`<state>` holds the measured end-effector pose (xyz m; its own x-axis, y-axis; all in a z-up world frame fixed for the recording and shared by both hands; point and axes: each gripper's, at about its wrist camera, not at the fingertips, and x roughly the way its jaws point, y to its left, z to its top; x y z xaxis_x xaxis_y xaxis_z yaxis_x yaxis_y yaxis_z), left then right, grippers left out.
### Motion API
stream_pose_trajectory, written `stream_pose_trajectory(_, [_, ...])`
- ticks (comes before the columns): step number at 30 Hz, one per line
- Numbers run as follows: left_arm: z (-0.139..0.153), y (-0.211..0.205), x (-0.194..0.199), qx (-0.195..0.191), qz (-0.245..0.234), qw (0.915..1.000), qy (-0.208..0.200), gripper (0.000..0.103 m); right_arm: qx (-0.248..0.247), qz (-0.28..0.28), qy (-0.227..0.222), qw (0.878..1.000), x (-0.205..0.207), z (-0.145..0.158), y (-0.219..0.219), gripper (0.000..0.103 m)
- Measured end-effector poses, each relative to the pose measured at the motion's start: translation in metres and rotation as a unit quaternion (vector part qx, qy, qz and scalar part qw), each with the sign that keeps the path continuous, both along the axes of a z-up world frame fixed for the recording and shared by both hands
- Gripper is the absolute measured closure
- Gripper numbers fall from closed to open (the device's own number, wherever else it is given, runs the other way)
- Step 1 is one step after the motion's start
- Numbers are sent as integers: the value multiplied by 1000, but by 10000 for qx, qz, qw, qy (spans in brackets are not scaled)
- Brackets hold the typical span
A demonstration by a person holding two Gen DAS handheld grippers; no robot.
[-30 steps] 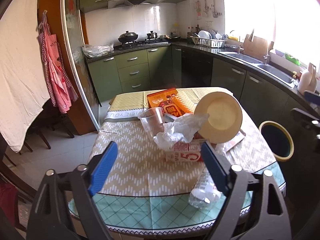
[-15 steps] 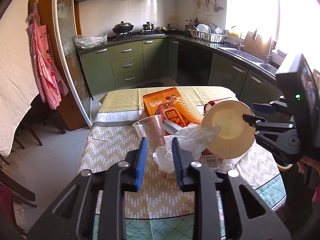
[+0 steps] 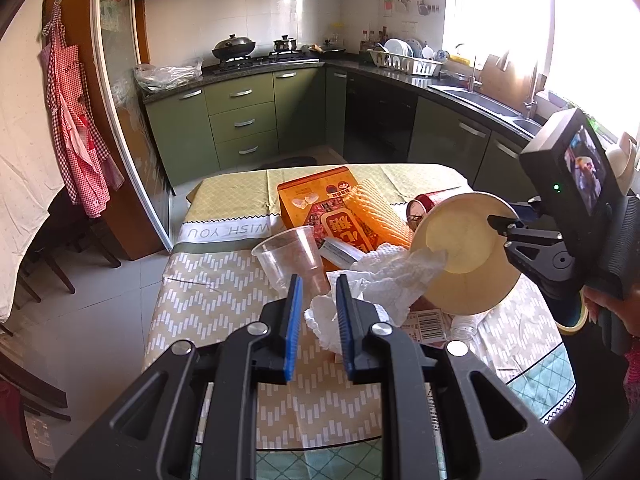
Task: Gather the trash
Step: 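Grasp the red-and-white paper cup rim with the right gripper, then carry the paper cup over the bin and open the right gripper while the left gripper grasps the water bottle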
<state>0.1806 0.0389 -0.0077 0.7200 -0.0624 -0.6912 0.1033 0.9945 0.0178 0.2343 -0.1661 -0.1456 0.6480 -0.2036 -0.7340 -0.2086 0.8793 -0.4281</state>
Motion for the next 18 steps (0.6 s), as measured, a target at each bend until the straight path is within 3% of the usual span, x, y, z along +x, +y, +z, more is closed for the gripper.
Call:
stream_pose_trajectory(3, [-3,1,1,22,6,10000,21,86,-9,-63,-59,10000,3,-2,-7,99])
stream_pose_trajectory(10, [-3,-6,-1,44,-64,10000,27,86,523,-172,-47,9985,-2,7,-33,99])
stream_pose_trajectory(12, [-2,-9,-3,58,-125,9999,12,82,779,-209,-38,9967,-5,16,-46,99])
stream_pose_trajectory(13, [-1,-11,-5,53,-164,9999,3,68,918,-243,-44,9955,-7,21,-54,99])
stream_pose_trajectory(14, [1,-13,-7,21,-215,9998,-22,41,1062,-284,-42,9939,-11,27,-64,99])
stream_pose_trajectory(16, [5,-18,-13,24,-268,9995,-167,14,1364,-380,7,9899,-19,38,-88,99])
stream_pose_trajectory(18, [11,-26,-20,118,-400,9987,-301,10,1647,-554,61,9848,-30,49,-118,99])
